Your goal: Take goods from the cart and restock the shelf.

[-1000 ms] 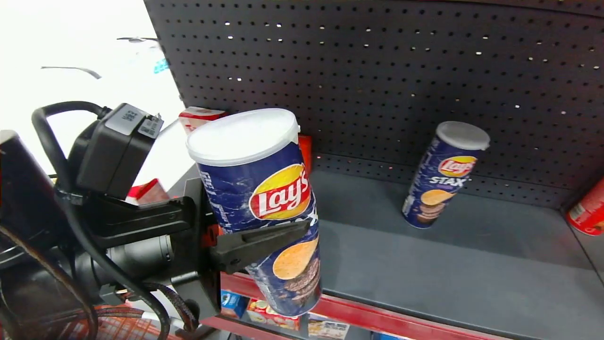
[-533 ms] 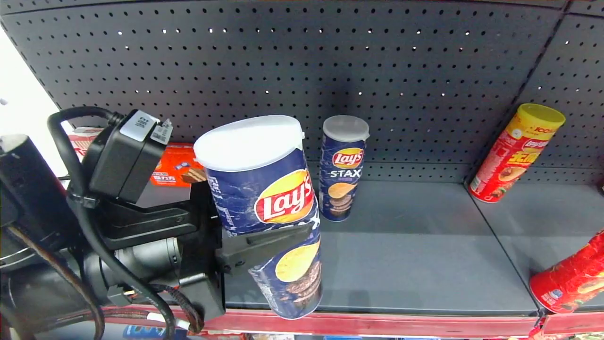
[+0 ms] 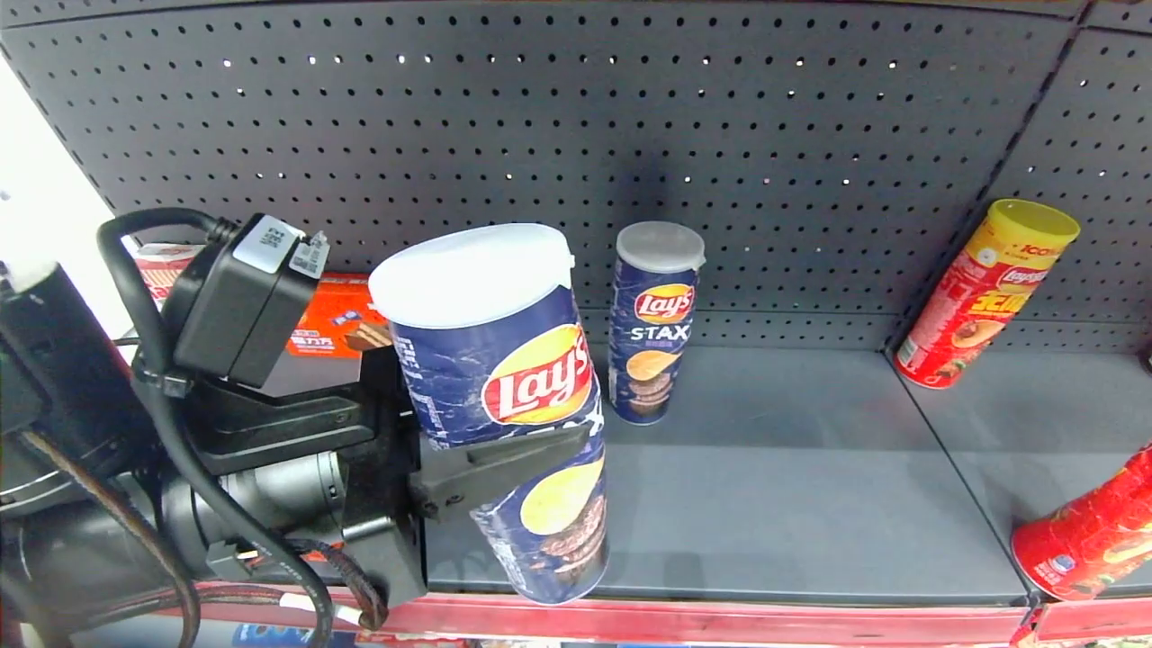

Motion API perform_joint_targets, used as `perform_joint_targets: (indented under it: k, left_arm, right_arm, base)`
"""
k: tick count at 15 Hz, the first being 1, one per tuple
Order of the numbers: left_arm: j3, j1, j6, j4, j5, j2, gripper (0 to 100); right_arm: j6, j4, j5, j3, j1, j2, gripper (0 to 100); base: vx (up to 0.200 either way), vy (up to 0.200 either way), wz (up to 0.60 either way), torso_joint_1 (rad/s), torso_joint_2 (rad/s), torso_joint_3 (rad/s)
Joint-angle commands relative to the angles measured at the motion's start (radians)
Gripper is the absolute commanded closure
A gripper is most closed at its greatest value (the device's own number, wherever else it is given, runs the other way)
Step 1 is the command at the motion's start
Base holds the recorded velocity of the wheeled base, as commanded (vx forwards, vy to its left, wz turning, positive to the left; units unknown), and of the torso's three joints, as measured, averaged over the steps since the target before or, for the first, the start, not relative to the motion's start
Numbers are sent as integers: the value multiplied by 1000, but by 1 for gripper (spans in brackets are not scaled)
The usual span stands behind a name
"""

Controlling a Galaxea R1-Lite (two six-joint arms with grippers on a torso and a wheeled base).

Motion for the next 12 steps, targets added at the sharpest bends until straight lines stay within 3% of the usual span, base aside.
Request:
perform_joint_targets:
  k: [1, 4, 7, 8, 9, 10, 12]
  left_arm:
    - [-7, 14, 3, 3, 2, 4, 100]
    - [-13, 36, 10, -5, 8, 22, 100]
    - [23, 114, 0, -57, 2, 19, 100]
    - [23, 125, -2, -66, 2, 18, 100]
    - [23, 131, -2, -66, 2, 18, 100]
    - [25, 131, -8, -68, 4, 19, 100]
    - [39, 129, -10, -66, 2, 18, 100]
  right_arm:
    - [0, -2, 0, 0, -1, 0, 0]
    - [-2, 0, 1, 0, -1, 0, 0]
    - [57, -9, -22, -14, -1, 0, 0]
    - [77, -15, -28, -127, -1, 34, 0]
    - [110, 32, -22, -348, 20, 240, 0]
    - [109, 66, -10, -417, 42, 344, 0]
    - [35, 49, 23, -423, 100, 356, 0]
  base:
    - [0, 0, 0, 0, 0, 0]
    - [0, 0, 0, 0, 0, 0]
    - [0, 0, 0, 0, 0, 0]
    - [0, 0, 0, 0, 0, 0]
    - [0, 0, 0, 0, 0, 0]
    - [0, 0, 0, 0, 0, 0]
    - [0, 0, 0, 0, 0, 0]
